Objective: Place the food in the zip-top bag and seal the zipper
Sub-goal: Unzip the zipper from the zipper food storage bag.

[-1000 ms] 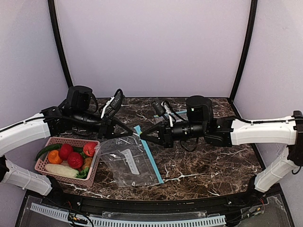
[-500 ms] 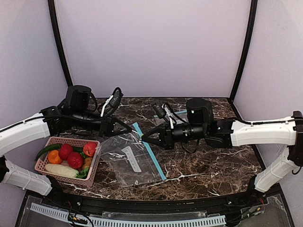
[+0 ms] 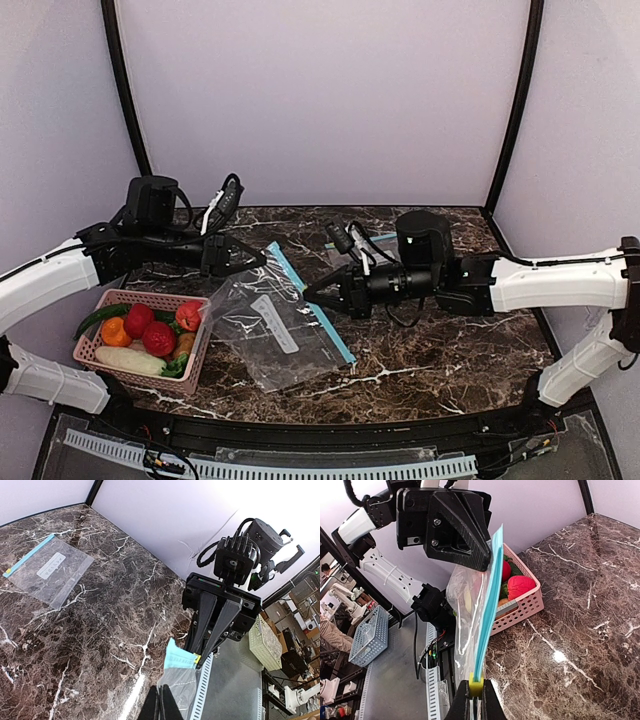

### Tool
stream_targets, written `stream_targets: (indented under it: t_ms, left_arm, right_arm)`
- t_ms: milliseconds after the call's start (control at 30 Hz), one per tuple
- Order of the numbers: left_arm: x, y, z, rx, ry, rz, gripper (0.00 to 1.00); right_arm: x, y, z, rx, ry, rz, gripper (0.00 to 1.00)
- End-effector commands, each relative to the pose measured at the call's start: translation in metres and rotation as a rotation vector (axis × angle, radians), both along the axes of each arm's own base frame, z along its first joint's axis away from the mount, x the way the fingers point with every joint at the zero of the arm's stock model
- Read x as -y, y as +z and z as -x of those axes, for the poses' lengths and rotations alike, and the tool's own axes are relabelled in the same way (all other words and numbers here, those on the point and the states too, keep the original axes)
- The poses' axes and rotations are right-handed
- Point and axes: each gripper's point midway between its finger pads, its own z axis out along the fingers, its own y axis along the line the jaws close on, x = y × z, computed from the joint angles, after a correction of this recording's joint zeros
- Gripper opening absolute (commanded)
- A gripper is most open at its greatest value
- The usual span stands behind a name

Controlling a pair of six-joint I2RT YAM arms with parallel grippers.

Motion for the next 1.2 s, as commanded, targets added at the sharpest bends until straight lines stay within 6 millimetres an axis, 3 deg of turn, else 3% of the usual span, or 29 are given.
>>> stream_targets:
  t_ms: [0, 367, 1167]
  left_arm:
    - [-0.016, 0.006, -0.012, 0.024, 0.075, 0.01, 0.01]
    - [-0.034, 0.003, -0.021, 0.018, 0.13, 0.007, 0.01]
    - [-0.047, 0.013, -0.031, 0.062, 0.158, -0.014, 0.01]
  right_arm:
    - [0.008, -0.01, 0.006, -0.034, 0.001, 0.03, 0.0]
    - [0.013, -0.023, 0.008, -0.065, -0.006, 0.066, 0.0]
    - [0.024, -0.058, 0.019, -0.148, 0.011, 0.156, 0.0]
